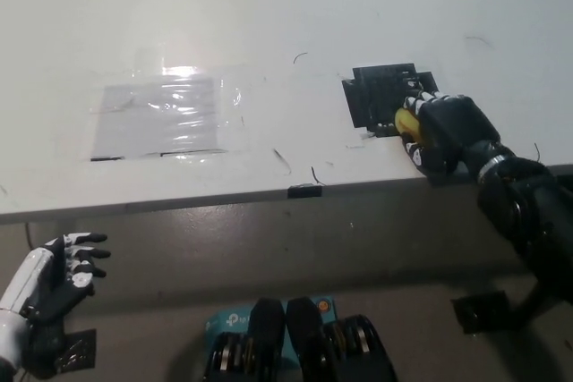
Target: The robot uses right hand to squeeze a small tennis ball placed on the black area of the table
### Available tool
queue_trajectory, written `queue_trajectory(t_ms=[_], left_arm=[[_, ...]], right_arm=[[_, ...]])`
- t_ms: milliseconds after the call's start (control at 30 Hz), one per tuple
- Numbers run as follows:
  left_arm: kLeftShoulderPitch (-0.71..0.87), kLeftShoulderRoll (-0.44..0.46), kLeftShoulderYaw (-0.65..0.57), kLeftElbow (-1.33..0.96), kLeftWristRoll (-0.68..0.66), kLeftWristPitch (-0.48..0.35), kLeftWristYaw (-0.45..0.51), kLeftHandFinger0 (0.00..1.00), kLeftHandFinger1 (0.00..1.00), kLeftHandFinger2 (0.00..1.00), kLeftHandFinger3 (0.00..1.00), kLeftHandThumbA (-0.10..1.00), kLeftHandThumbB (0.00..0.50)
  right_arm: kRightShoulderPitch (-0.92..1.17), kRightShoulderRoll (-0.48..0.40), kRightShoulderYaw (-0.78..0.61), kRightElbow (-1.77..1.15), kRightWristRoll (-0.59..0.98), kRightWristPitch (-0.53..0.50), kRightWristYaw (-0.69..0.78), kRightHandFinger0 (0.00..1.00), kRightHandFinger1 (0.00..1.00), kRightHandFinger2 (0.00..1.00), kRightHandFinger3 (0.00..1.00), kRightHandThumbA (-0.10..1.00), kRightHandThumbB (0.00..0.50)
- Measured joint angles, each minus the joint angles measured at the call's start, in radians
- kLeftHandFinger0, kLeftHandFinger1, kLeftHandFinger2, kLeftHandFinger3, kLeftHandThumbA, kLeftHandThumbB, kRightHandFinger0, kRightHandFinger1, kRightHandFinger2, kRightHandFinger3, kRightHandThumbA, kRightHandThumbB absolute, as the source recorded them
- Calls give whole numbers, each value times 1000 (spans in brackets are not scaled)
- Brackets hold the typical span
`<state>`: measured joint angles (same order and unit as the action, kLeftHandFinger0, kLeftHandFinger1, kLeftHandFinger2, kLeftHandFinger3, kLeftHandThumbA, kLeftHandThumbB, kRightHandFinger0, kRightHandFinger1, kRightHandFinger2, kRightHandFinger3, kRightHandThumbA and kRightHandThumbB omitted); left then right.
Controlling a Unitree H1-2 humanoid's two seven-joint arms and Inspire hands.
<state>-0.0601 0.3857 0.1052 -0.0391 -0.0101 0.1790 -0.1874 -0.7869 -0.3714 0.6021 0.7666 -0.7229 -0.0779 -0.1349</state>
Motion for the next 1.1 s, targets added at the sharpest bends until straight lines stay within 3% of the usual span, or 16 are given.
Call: queue_trajectory(t_ms=[33, 100, 133, 167, 200, 267, 300, 333, 400, 533, 600, 667, 733, 800, 933, 1100], left_arm=[[0, 0, 0, 0, 0, 0, 0, 422, 512, 616, 666, 218, 0], [0, 1, 0, 0, 0, -2, 0, 426, 515, 616, 670, 215, 0], [0, 1, 0, 0, 0, -3, -1, 419, 510, 615, 683, 218, 0], [0, 1, 0, 0, 1, -4, -1, 422, 515, 624, 694, 213, 0], [1, 1, 0, 0, 0, -7, -1, 423, 517, 628, 691, 177, 0], [4, 1, 1, 0, 0, -9, -2, 419, 517, 628, 684, 155, 0], [6, 1, 2, 0, 0, -9, -2, 425, 521, 626, 686, 107, 0], [7, 1, 2, 0, 0, -9, -2, 417, 516, 617, 679, 93, 0], [7, -1, 2, 0, 0, -9, -2, 410, 512, 616, 686, 72, 0], [7, -5, 2, 2, 0, -8, -2, 404, 506, 606, 676, 152, 0], [7, -6, 2, 3, 0, -8, -2, 404, 506, 611, 686, 132, 0], [7, -9, 2, 4, 0, -8, -2, 397, 506, 615, 684, 112, 0], [7, -10, 2, 5, 0, -7, -2, 401, 506, 618, 690, 72, 0], [7, -10, 2, 7, 0, -7, -2, 412, 515, 621, 688, 135, 1], [7, -11, 2, 10, 0, -6, -2, 417, 514, 619, 676, 206, 3], [7, -11, 1, 18, 1, -6, -2, 401, 496, 605, 686, 296, 18]], right_arm=[[3, 1, -3, 14, -1, -19, -30, 0, 141, 374, 189, -100, 45], [15, 4, -16, 35, -1, -56, -82, 0, 120, 349, 137, -100, 67], [24, 7, -31, 42, 2, -80, -111, 0, 130, 396, 20, -100, 125], [34, 10, -49, 41, 7, -92, -125, 0, 117, 438, 23, -100, 126], [51, 17, -87, 37, 24, -118, -149, 0, 75, 428, 73, -100, 44], [92, 35, -165, 21, 61, -151, -175, 0, 95, 466, 204, -100, 169], [114, 45, -199, 10, 79, -163, -184, 0, 60, 408, 283, -100, 230], [129, 57, -233, -3, 96, -172, -188, 0, 70, 412, 353, -100, 181], [160, 84, -296, -30, 141, -183, -190, 0, 78, 415, 445, -100, 182], [193, 135, -385, -63, 220, -185, -178, 0, 0, 250, 328, -100, 213], [200, 155, -415, -74, 249, -183, -174, 0, 0, 191, 289, -100, 156], [206, 188, -461, -94, 297, -178, -163, 0, 0, 249, 348, -100, 103], [209, 210, -493, -114, 334, -171, -155, 0, 0, 252, 366, -100, 123], [210, 232, -528, -140, 375, -156, -147, 0, 0, 229, 330, -100, 93], [211, 276, -583, -194, 452, -123, -134, 0, 0, 305, 455, -100, 11], [212, 327, -657, -281, 557, -69, -124, 0, 0, 313, 539, -100, 0]])
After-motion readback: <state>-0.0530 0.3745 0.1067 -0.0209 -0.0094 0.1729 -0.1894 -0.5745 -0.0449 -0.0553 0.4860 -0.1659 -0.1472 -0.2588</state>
